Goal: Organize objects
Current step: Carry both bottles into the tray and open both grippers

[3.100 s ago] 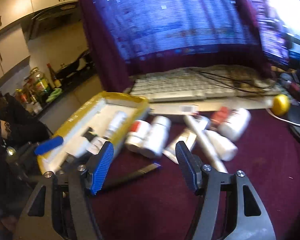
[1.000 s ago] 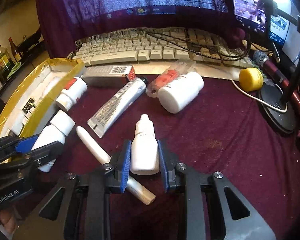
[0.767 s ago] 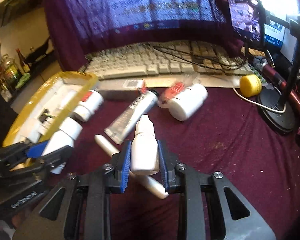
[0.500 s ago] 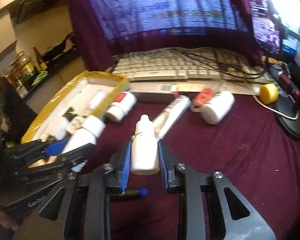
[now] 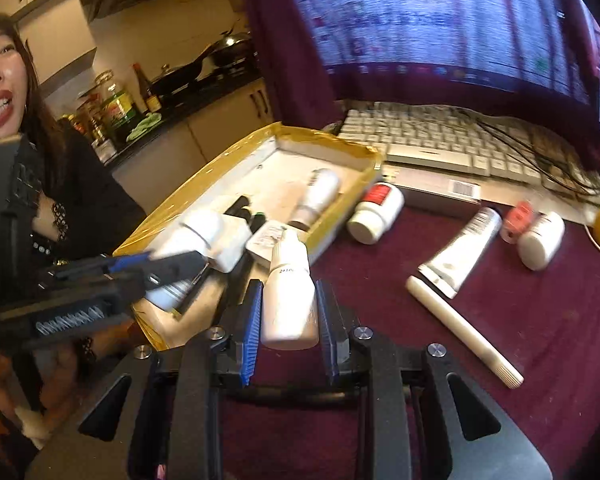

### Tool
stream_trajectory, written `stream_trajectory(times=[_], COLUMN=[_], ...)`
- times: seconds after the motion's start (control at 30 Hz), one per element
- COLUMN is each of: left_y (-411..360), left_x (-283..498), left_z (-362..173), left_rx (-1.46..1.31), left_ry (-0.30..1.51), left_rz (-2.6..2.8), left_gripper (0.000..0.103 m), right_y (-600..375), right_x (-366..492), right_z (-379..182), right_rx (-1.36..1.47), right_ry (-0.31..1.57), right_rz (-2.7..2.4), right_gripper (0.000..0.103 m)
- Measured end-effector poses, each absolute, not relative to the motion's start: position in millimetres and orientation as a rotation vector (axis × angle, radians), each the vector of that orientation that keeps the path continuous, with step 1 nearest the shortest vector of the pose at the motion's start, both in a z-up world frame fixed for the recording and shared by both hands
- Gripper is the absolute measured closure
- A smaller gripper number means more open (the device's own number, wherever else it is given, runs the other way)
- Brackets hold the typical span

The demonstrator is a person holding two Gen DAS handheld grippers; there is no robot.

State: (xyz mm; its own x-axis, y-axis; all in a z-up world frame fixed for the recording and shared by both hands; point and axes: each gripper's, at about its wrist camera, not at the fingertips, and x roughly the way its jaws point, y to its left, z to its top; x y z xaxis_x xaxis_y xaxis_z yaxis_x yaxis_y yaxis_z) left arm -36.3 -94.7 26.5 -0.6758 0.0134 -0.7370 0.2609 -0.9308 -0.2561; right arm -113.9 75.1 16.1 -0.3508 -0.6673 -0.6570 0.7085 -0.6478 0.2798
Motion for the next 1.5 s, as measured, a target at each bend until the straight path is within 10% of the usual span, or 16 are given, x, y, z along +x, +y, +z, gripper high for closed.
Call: stream_trajectory(times=[1.2,1.37,1.5], left_y=[-162.9,-155.6,-140.6], left_x=[-45.4,-42.1,-36.3], left_z=[-12.0,-3.1,14.1], left_rx=[1.214,1.152,1.050], left_ry=[0.582,0.533,0.446], left_rz=[-2.531,-2.588,-2.641], left_gripper=[0.073,0.046,0.034], right_y=[0.4,10.1,23.1], right_x=[-101.1,-103.1,-103.2], right_z=[-8.3,-6.2,-0.7], right_rx=[1.023,1.012,0.973], right_ry=[0.219,0.132,0.053], right_rz=[-2.024,-1.990,-1.971], right_gripper=[0.079,0.073,0.048])
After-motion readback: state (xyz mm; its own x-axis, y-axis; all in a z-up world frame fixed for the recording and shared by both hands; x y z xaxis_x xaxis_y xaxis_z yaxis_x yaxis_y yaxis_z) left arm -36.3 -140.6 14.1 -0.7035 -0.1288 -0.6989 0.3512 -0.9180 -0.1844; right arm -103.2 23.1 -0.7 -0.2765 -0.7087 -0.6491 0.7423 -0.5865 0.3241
